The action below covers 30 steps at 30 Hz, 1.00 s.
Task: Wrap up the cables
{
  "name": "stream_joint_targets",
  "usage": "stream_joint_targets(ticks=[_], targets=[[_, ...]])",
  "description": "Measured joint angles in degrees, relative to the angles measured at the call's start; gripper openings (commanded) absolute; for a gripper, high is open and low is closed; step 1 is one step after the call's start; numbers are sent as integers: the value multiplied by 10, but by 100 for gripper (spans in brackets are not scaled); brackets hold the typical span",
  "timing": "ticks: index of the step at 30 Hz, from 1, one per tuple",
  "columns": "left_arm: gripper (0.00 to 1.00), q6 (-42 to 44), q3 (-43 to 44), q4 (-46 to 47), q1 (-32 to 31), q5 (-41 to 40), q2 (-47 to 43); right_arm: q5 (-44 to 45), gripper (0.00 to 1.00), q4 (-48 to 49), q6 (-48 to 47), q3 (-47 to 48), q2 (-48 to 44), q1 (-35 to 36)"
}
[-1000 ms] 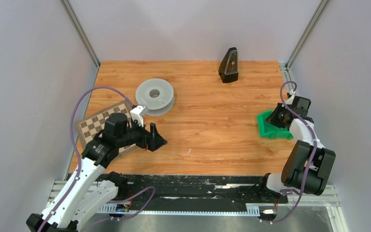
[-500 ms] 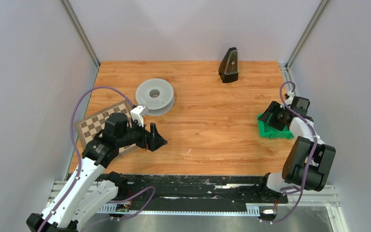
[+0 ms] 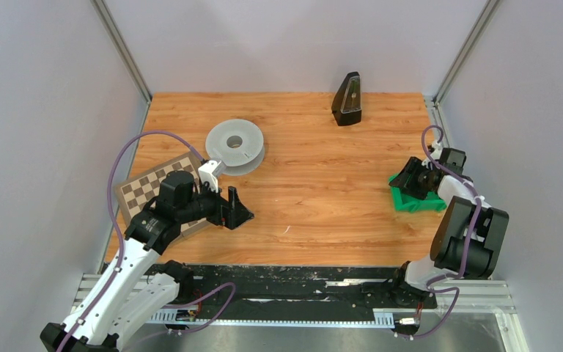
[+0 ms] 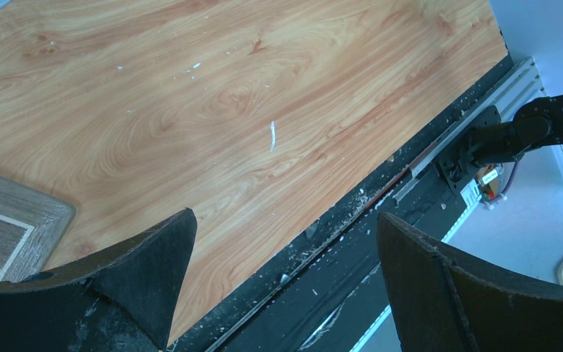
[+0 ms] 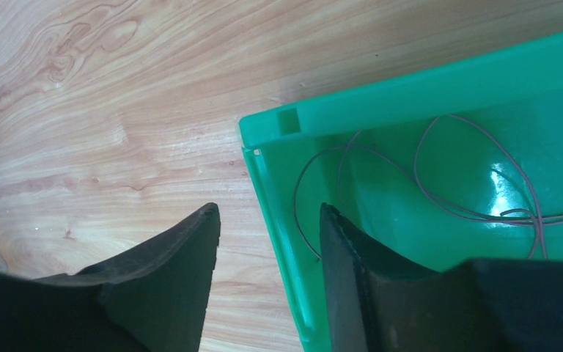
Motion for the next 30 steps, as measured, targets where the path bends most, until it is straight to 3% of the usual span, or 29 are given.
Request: stream_joint_targets(ticks=[7,12,30], targets=[[100,0,0,0,0,0,0,9,14,1,-3,0,1,0],[100,0,0,0,0,0,0,24,0,4,-2,0,-3,0],[100,0,0,0,0,0,3,76,0,7,28,0,-56,0]])
